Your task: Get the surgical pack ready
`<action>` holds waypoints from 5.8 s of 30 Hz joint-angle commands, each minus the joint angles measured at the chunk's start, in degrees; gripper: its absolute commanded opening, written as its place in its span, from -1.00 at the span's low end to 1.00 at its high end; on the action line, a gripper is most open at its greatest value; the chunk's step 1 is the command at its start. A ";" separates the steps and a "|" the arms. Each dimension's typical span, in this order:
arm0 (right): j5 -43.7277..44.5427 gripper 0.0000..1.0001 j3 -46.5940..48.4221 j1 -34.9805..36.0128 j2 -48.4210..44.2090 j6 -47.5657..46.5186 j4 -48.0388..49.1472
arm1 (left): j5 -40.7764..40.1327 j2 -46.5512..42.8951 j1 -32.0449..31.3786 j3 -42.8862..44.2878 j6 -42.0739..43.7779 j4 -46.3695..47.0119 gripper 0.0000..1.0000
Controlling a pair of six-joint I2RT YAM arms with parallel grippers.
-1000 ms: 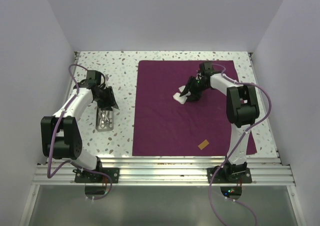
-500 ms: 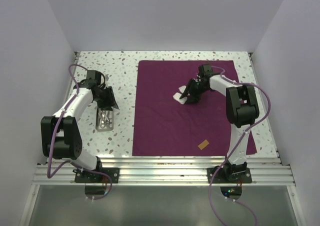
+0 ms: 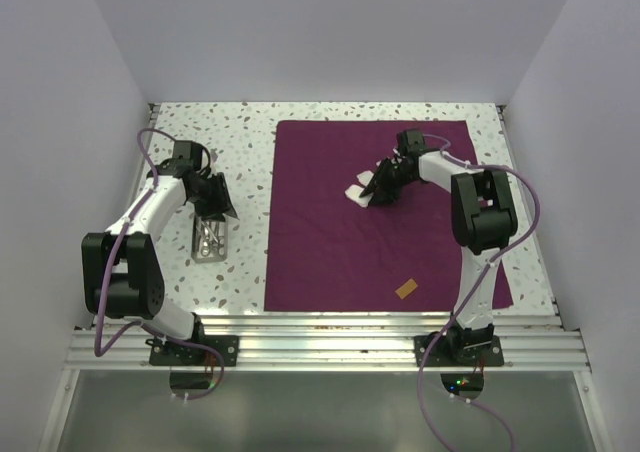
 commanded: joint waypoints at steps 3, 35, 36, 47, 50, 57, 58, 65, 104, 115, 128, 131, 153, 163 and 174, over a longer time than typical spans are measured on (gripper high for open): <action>0.36 -0.29 -0.39 0.14 0.76 1.10 3.12 | 1.25 -0.75 -0.04 0.94 1.52 1.44 -0.20; -18.44 -1.00 -14.01 24.74 -46.86 -33.27 -24.30 | 56.78 -18.95 -20.49 -5.92 9.62 22.88 0.28; -18.88 -1.00 -14.36 25.10 -47.23 -33.35 -24.48 | 57.40 -19.12 -21.99 -6.01 9.00 24.10 0.29; -25.11 -1.00 -8.91 25.98 -45.12 -35.91 -28.00 | 55.83 -19.74 -34.83 -12.69 -7.70 47.75 0.39; -25.74 -1.00 -8.30 26.94 -44.68 -35.37 -27.46 | 55.30 -18.25 -35.54 -12.51 -7.53 48.29 0.40; -25.83 -1.00 -5.40 27.65 -43.54 -35.90 -29.75 | 55.48 -14.91 -36.86 -10.67 -3.68 42.26 0.42; -25.74 -1.00 -4.53 27.65 -43.37 -35.81 -29.84 | 55.74 -14.47 -36.95 -10.06 -1.40 41.70 0.43; -25.65 -1.00 -2.76 28.00 -42.05 -36.52 -30.63 | 60.39 -13.41 -37.04 -10.93 -1.46 40.46 0.33; 1.68 0.60 -5.05 18.16 -31.94 -21.13 -21.32 | 7.56 9.52 11.83 2.42 15.06 11.28 -1.00; 2.73 0.62 1.54 14.47 -22.02 -19.47 -18.94 | 6.79 14.10 11.83 4.01 10.49 9.28 -0.38; 10.11 0.63 6.13 4.90 -12.60 -12.01 -14.99 | -3.15 1.72 11.48 1.73 2.15 4.34 1.00; 11.52 0.63 5.32 3.48 -11.81 -10.24 -13.14 | -3.24 0.74 10.95 1.64 0.56 3.81 1.00; 9.86 0.13 4.27 -2.85 -4.26 -8.56 -2.17 | -1.92 6.36 5.69 8.31 -5.16 8.20 0.04; 8.97 -0.06 8.58 -2.94 2.86 -7.60 1.18 | 5.02 10.85 -0.65 12.36 -4.63 10.31 0.05; 9.15 -0.26 11.30 -2.94 5.68 -7.69 0.66 | 6.70 11.38 -0.56 12.80 -4.02 11.02 0.05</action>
